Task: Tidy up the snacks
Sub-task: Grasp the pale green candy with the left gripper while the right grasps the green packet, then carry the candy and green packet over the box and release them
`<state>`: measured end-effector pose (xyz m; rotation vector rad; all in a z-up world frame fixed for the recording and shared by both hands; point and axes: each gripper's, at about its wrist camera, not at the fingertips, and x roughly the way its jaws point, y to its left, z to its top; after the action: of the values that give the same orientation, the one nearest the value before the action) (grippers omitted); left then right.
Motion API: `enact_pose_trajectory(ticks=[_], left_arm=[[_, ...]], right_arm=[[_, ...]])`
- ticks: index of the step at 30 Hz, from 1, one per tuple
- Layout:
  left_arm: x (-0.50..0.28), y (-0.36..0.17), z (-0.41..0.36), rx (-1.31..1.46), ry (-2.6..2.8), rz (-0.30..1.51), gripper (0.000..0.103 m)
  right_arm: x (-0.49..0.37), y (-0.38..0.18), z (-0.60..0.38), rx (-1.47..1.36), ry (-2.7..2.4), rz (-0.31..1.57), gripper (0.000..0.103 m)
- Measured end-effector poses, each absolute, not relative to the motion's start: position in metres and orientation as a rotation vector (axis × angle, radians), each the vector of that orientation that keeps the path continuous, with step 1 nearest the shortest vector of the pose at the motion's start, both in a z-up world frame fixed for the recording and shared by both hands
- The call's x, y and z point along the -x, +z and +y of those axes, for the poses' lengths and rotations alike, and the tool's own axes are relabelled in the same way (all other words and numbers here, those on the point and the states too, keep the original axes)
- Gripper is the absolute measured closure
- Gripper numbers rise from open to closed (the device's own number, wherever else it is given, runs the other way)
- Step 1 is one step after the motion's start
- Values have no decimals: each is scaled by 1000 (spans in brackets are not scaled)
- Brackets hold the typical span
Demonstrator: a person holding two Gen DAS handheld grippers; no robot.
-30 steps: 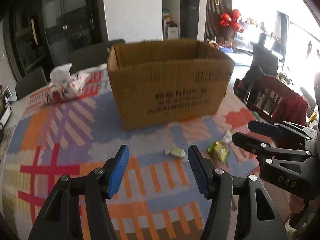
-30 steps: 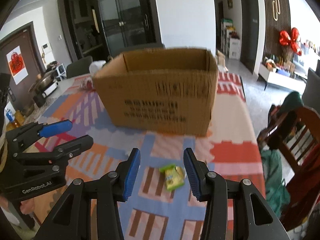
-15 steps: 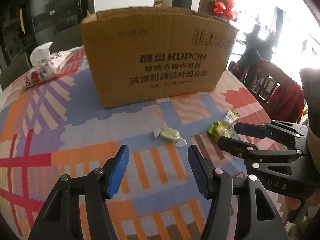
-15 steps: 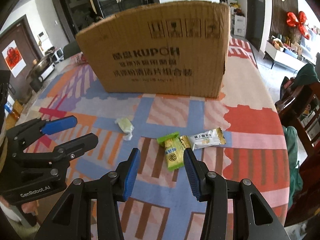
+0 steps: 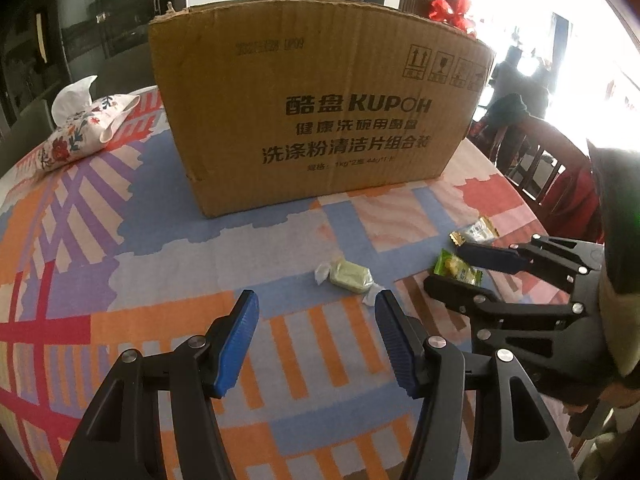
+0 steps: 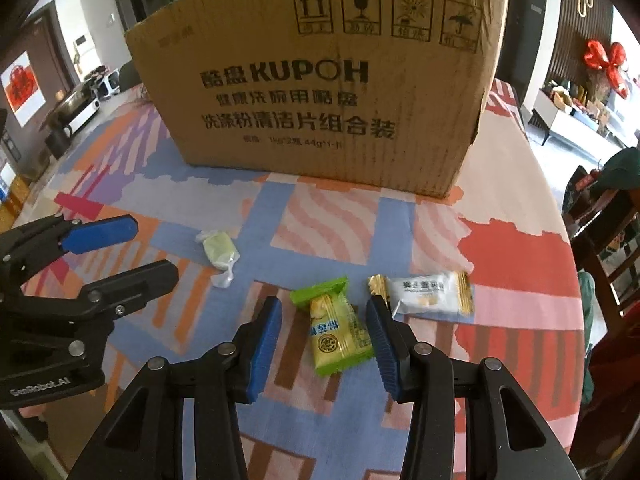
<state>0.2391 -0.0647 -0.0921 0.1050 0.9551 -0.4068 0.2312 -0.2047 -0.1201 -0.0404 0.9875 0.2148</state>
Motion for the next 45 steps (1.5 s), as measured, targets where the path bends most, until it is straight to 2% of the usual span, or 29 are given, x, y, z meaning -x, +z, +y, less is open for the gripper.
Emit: enact_pose_trajectory(ticks=[1, 8, 13, 16, 19, 32, 45], left_arm=[[-240, -92, -66, -102, -415, 955, 44], [-253, -100, -85, -106, -437, 969, 44], [-262, -109, -97, -121, -413, 982, 57], [-265, -115, -101, -113, -410, 994, 60], [-263, -116, -103, -147, -387, 970, 75], [-236, -88, -85, -83, -398, 921, 76], [-212, -25, -67, -49, -395, 789, 76]], right_arm=[[-231, -120, -204, 57, 208, 983, 66], [-227, -118, -214, -13, 216, 973, 75], [-225, -116, -223, -85, 207, 960, 76], [-226, -115, -224, -110, 206, 958, 76], [-225, -115, -225, -124, 206, 954, 76], [-215, -100, -221, -150, 225, 914, 76], [-196, -42, -222, -154, 215, 774, 76]])
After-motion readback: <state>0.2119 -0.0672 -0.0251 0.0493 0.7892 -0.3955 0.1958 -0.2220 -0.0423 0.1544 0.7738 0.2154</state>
